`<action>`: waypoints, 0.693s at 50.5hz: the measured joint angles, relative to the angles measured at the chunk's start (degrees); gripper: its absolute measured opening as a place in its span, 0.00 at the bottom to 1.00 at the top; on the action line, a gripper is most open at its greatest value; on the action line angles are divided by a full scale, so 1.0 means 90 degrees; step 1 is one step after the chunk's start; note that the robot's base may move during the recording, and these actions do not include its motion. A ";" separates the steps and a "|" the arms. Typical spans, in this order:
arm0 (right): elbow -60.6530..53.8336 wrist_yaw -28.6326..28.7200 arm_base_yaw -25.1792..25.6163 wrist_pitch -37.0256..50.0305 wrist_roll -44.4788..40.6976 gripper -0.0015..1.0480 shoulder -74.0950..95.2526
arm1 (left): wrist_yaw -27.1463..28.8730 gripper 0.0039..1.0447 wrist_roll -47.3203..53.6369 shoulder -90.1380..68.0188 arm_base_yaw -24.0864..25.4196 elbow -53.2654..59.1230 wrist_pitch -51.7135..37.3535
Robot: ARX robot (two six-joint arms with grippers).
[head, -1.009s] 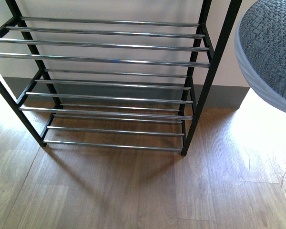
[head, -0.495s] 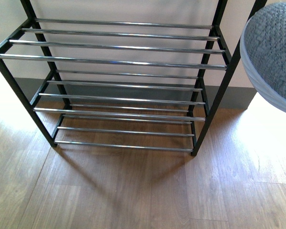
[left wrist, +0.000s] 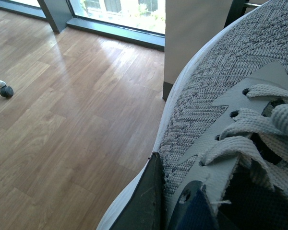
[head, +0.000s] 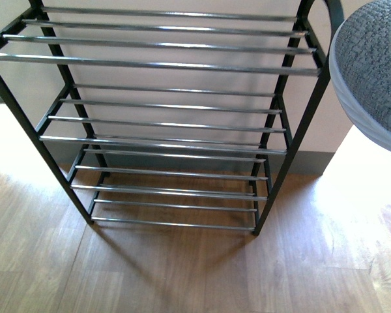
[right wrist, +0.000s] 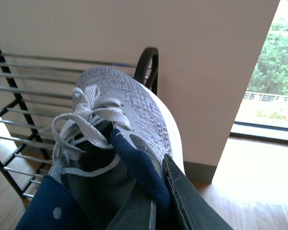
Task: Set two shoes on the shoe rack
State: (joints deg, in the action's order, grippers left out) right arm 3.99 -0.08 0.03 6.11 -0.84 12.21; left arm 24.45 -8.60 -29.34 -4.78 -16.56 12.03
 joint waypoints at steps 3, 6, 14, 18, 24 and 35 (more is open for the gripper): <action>0.0000 -0.0012 0.0000 0.0000 0.0002 0.01 0.0000 | -0.0002 0.01 0.0000 0.0000 0.0000 0.0000 0.0000; 0.0000 -0.0015 0.0000 0.0000 0.0002 0.01 0.0000 | 0.0000 0.01 -0.0002 0.0000 0.0000 0.0000 0.0000; 0.0000 0.0012 0.0000 0.0000 0.0005 0.01 0.0000 | -0.0002 0.01 -0.0002 0.0000 0.0000 0.0000 0.0000; 0.0000 0.0007 0.0000 0.0000 0.0005 0.01 0.0000 | 0.0002 0.01 -0.0002 0.0000 0.0000 0.0000 0.0000; 0.0000 0.0002 0.0000 0.0000 0.0002 0.01 0.0000 | 0.0002 0.01 -0.0002 0.0000 0.0000 0.0000 0.0000; 0.0000 0.0007 0.0000 0.0000 0.0002 0.01 0.0000 | 0.0000 0.01 -0.0002 0.0000 0.0000 0.0000 0.0000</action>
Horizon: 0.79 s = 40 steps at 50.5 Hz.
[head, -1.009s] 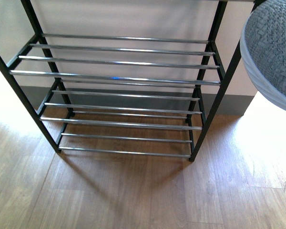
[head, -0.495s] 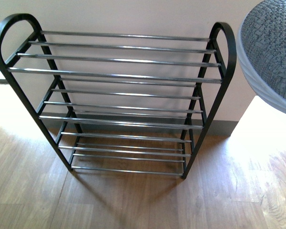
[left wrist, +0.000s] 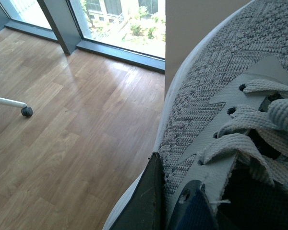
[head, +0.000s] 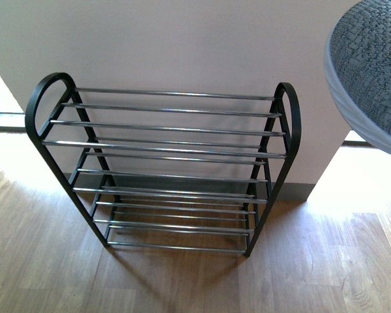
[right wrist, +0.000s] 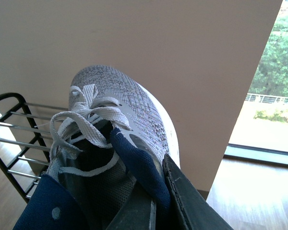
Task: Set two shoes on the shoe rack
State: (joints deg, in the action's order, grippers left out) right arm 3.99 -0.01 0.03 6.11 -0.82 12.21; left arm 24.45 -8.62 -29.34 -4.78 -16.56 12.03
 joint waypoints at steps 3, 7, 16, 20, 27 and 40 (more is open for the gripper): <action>0.0000 -0.0032 0.0000 0.0000 0.0002 0.01 0.0000 | -0.0010 0.01 0.0002 0.0002 -0.0002 0.0000 0.0000; 0.0000 -0.0049 0.0002 0.0000 0.0000 0.01 0.0000 | -0.0046 0.01 0.0000 0.0005 -0.0007 0.0000 0.0000; 0.0000 0.0012 0.0000 0.0000 0.0002 0.01 0.0002 | 0.0087 0.01 0.0000 0.0000 -0.0002 0.0000 0.0000; 0.0000 0.0058 0.0000 0.0000 0.0002 0.01 0.0002 | 0.0119 0.01 0.0000 0.0000 0.0002 0.0000 0.0000; 0.0000 0.0058 0.0000 0.0000 0.0002 0.01 0.0000 | 0.0005 0.01 0.0000 -0.0002 0.0000 0.0000 0.0000; 0.0000 -0.0022 0.0002 0.0000 0.0002 0.01 0.0002 | 0.0015 0.01 0.0000 -0.0002 0.0002 0.0000 0.0000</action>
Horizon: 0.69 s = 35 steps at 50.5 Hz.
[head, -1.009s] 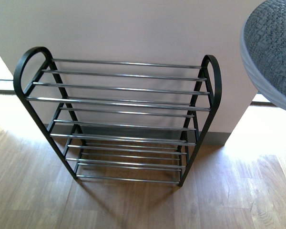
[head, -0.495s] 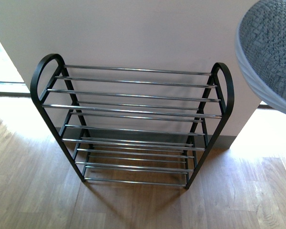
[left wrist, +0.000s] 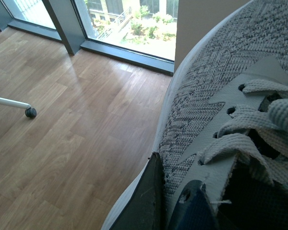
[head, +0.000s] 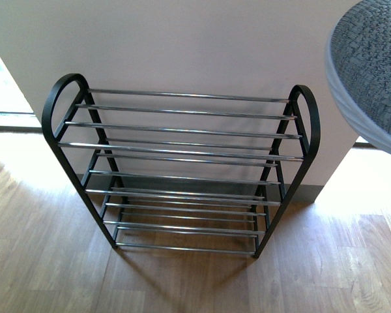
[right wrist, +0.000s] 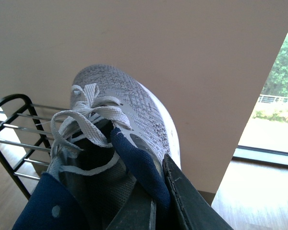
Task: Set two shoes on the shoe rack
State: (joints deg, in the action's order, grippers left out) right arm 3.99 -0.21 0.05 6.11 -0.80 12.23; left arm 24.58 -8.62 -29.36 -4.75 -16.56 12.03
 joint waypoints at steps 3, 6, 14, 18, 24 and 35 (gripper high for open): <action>0.0000 0.0034 0.0000 0.0000 0.0000 0.01 0.0000 | -0.0005 0.01 0.0000 0.0000 -0.0002 0.0000 0.0000; 0.0000 0.0049 -0.0002 0.0000 0.0000 0.01 0.0000 | -0.0015 0.01 0.0000 0.0000 -0.0002 0.0000 0.0000; 0.0000 0.0019 -0.0002 0.0000 -0.0002 0.01 -0.0002 | -0.0012 0.01 0.0002 0.0012 -0.0002 0.0000 0.0000; 0.0000 0.0017 -0.0002 0.0000 -0.0002 0.01 0.0000 | -0.0010 0.01 0.0002 0.0012 -0.0002 0.0000 0.0000; 0.0000 0.0019 -0.0002 0.0000 -0.0002 0.01 -0.0002 | -0.0015 0.01 0.0000 0.0012 -0.0002 0.0000 0.0000; 0.0005 0.0061 0.0005 -0.0019 -0.0010 0.01 0.0010 | -0.0007 0.01 0.0000 0.0000 -0.0002 0.0000 0.0000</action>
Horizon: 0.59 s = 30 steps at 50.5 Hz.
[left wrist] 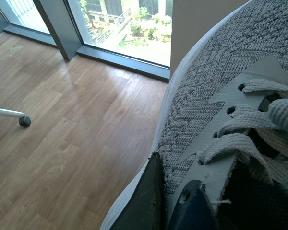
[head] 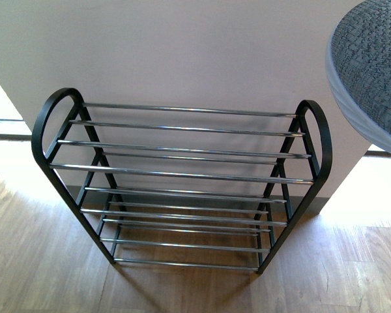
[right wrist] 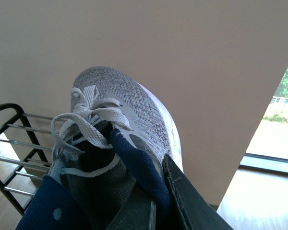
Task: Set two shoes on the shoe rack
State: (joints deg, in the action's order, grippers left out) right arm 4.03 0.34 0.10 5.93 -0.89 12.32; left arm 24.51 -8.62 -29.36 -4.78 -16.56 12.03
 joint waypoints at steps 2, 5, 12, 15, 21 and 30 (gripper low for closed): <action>0.0075 0.0267 0.0063 -0.0270 -0.0053 0.01 0.0049 | -0.0002 0.01 0.0000 0.0000 0.0002 0.0000 0.0000; 0.0265 0.0607 0.0121 -0.0678 -0.0044 0.01 0.0289 | -0.0010 0.01 0.0000 -0.0002 0.0000 0.0000 0.0000; 0.0755 0.0449 0.0117 -0.0478 0.0274 0.01 0.1617 | -0.0010 0.01 0.0000 0.0002 0.0000 0.0000 0.0000; 0.1073 0.0427 0.0102 -0.0323 0.0493 0.01 0.2263 | -0.0007 0.01 0.0002 0.0002 0.0000 0.0000 0.0000; 0.1834 0.0155 -0.0002 -0.0163 0.0971 0.01 0.3439 | -0.0005 0.01 0.0000 0.0002 0.0000 0.0000 0.0000; 0.2936 -0.0323 -0.0308 -0.0248 0.1732 0.01 0.4996 | -0.0010 0.01 0.0000 0.0002 0.0000 0.0000 0.0000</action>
State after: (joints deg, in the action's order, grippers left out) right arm 30.46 -2.57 -2.68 3.70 14.70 57.28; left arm 24.43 -8.62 -29.34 -4.78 -16.56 12.03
